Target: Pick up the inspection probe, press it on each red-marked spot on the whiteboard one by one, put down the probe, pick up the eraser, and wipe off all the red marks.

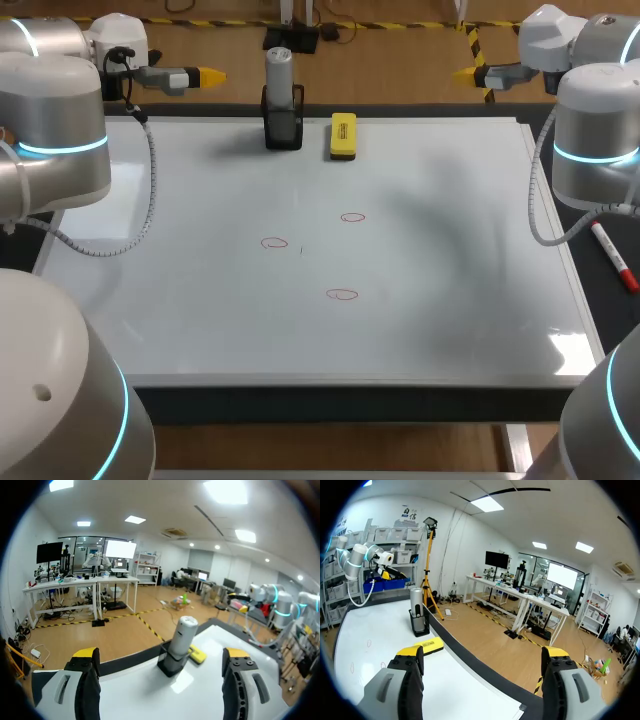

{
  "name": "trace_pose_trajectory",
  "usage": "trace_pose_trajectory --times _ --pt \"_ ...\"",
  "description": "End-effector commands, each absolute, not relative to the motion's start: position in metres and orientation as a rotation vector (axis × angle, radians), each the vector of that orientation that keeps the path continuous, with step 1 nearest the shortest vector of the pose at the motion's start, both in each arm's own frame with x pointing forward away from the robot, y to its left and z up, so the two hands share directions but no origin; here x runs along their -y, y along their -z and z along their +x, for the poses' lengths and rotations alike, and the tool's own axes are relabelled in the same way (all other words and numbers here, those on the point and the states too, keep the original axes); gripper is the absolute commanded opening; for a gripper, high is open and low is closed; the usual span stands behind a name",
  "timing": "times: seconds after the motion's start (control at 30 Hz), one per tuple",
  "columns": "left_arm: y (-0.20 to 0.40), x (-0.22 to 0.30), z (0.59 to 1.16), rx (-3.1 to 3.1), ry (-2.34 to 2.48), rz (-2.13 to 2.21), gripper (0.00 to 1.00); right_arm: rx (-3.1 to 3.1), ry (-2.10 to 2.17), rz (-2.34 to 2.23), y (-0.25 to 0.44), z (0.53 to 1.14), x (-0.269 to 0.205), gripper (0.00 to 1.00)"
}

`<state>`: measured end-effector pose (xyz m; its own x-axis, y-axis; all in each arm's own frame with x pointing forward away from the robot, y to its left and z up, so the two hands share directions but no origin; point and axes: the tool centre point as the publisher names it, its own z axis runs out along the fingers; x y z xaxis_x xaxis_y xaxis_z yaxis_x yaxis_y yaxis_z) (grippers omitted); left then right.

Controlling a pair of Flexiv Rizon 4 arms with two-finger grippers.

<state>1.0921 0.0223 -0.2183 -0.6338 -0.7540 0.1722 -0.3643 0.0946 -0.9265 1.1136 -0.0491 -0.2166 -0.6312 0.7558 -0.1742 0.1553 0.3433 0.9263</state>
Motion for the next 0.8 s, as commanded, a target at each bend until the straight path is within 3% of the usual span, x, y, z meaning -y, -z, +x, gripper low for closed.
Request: trace_pose_trajectory --times 0.03,0.43,0.8 --pt "0.2182 -0.0224 1.0919 -2.032 1.553 -1.102 1.00 -2.011 -1.291 0.793 0.2165 1.1140 0.0493 1.00" --pt "0.2182 -0.0224 1.0919 -2.032 1.553 -1.102 1.00 -2.011 -1.291 0.793 0.2165 1.1140 0.0493 1.00" --pt "0.2157 -0.0172 1.0949 -2.224 1.797 -0.695 1.00 -2.011 -1.291 0.793 0.2165 1.1140 0.0493 1.00"
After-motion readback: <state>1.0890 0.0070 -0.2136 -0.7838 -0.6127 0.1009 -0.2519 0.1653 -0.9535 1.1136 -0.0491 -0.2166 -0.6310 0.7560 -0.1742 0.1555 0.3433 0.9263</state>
